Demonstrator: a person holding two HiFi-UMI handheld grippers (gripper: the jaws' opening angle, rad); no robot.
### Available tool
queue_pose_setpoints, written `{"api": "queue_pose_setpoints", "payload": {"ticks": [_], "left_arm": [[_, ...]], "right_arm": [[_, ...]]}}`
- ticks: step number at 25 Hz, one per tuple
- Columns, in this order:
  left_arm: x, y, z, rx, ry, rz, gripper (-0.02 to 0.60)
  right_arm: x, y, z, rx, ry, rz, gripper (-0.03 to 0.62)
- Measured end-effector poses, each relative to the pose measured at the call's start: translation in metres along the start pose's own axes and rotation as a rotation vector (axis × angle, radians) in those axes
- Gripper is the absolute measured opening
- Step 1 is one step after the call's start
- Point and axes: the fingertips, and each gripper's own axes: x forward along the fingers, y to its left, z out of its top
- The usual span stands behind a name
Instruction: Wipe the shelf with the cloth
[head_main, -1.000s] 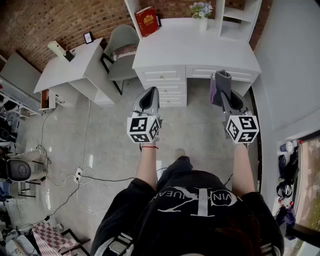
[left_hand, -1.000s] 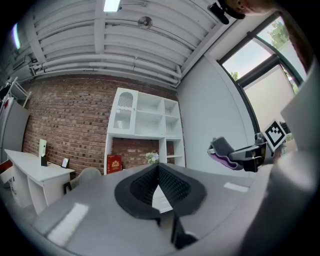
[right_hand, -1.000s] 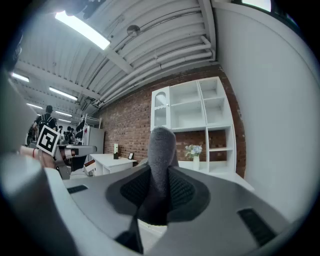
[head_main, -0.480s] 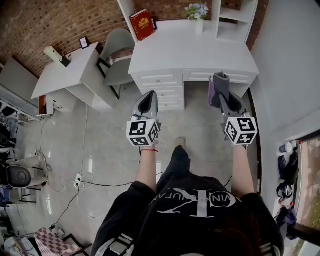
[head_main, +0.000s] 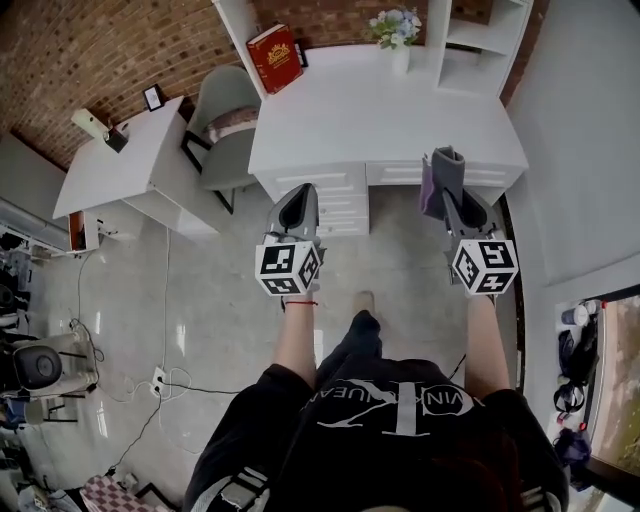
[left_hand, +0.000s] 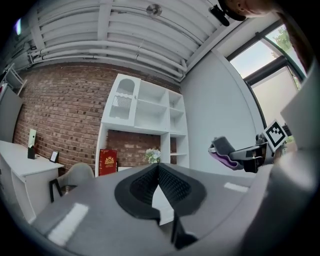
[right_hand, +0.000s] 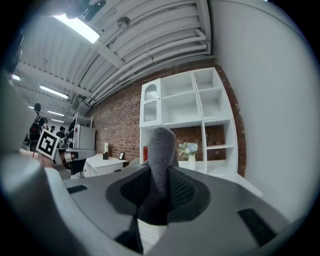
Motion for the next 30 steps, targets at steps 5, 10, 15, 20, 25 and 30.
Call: {"api": "queue_pose_setpoints", "payload": {"ticks": [5,10,15,20,25,30], "left_arm": [[0.058,0.028,0.0,-0.009,0.005,-0.018,0.012],[0.108,0.057,0.005,-0.005,0.016,-0.039,0.012],[0.152,0.088,0.007,-0.006,0.009,-0.047,0.012],[0.183,0.116,0.003,-0.017,0.011,-0.048,0.012],[0.206,0.125,-0.002,-0.02,0.019,-0.069,0.012],[0.23,0.122,0.001,-0.013,0.009,-0.09,0.012]], "right_arm": [[0.06,-0.014,0.005,-0.007,0.014,0.001,0.094],[0.113,-0.028,0.01,-0.001,0.032,-0.01,0.094],[0.161,-0.043,0.016,0.008,0.028,-0.031,0.094],[0.201,-0.05,0.016,0.013,0.027,-0.046,0.094],[0.226,-0.052,0.017,0.002,0.033,-0.041,0.094],[0.243,-0.059,0.024,-0.004,0.023,-0.035,0.094]]}}
